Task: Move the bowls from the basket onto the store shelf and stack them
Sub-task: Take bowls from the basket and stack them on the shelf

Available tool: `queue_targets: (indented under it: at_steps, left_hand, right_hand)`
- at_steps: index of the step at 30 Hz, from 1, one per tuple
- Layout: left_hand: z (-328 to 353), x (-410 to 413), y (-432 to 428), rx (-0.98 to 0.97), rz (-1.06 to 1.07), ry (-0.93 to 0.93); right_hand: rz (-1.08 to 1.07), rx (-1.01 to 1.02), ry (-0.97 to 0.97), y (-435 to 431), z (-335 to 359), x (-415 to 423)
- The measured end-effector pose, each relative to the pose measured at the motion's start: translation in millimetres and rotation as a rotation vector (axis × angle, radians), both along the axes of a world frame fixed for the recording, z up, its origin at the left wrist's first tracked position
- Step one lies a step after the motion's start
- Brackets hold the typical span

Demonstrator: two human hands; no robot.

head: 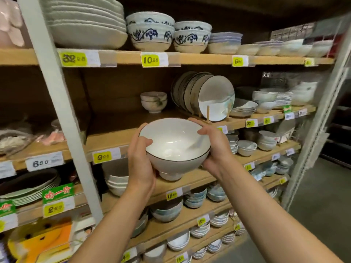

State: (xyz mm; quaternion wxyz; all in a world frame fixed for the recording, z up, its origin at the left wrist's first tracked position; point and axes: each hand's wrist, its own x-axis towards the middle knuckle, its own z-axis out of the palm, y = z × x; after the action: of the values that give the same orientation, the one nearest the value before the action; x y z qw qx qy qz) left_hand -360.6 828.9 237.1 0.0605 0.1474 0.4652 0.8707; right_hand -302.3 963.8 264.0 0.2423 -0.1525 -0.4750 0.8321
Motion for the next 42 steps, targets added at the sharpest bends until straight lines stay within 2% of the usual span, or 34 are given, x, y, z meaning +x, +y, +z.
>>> queue_targets:
  at_steps: [5,17,23,28,39,42]
  left_hand:
    - [12.9,-42.3,32.5,-0.04,0.025,-0.047]
    - [14.0,-176.1,93.8,-0.159,0.073,0.076]
    - [6.5,-230.1,114.1,-0.278,0.078,-0.029]
    - [-3.4,-243.3,119.1,-0.341,0.057,-0.058]
    - [-2.3,-241.6,133.1,-0.429,0.182,-0.152]
    - [-4.6,-232.5,133.2,-0.426,0.303,-0.107]
  right_hand:
    - [0.024,0.02,-0.014,30.7,10.8,-39.1]
    - [-0.075,0.047,-0.028,90.2,12.6,-166.8]
    - [-0.075,0.013,-0.049,108.9,1.4,-210.9]
    - [-0.041,0.023,-0.1,121.0,-7.0,-237.0]
    - [0.155,0.025,-0.106,153.2,-27.3,-259.2]
    - [0.257,0.021,-0.1,166.9,-24.2,-267.8]
